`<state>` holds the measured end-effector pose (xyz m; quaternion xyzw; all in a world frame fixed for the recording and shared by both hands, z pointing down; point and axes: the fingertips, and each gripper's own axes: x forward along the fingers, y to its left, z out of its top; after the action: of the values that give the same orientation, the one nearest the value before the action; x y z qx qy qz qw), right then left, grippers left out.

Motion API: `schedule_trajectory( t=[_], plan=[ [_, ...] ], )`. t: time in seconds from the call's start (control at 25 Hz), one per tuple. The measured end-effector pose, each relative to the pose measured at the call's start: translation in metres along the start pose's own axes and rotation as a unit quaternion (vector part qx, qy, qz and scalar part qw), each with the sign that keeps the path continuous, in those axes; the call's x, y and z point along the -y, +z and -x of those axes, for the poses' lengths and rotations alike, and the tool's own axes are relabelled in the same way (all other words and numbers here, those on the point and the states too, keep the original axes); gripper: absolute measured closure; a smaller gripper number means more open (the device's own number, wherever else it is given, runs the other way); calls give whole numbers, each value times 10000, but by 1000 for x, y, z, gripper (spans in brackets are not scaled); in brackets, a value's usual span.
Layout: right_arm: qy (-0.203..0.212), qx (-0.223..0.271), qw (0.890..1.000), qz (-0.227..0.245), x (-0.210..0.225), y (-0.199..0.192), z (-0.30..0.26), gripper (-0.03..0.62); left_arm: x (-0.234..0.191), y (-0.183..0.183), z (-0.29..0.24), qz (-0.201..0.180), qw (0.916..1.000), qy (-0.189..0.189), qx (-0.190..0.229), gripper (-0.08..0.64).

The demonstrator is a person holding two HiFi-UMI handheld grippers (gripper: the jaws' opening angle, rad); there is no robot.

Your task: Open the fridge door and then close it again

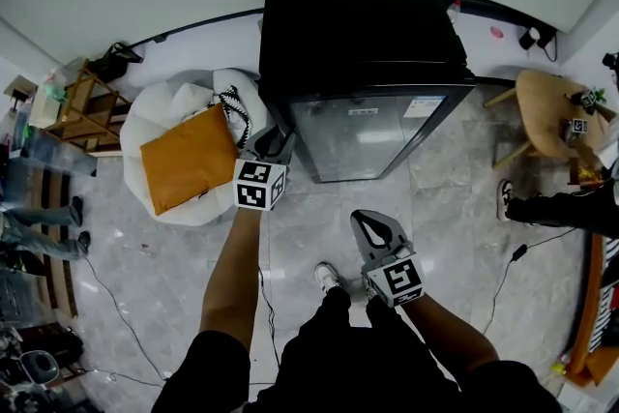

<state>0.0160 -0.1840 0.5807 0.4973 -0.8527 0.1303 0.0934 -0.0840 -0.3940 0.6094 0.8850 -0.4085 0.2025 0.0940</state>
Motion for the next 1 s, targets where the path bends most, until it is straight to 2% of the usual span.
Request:
schedule_trajectory(
  t=[0.32,0.48,0.6,1.0],
  plan=[
    [-92,164,9998,18,14,9,-4,572,4,-3,5,-58,9997,179,-133,423],
    [-107,192,9997,72,21,13,-4,572,20,-9,22,-51,9996,266,-39,428],
    [-73,183,9998,99,17,12,-5,572,24,-13,30,25,9993,363,-27,428],
    [80,71,9996,252,-9,-3,11,572,48,-27,51,-93,9995,259,-146,446]
  ],
)
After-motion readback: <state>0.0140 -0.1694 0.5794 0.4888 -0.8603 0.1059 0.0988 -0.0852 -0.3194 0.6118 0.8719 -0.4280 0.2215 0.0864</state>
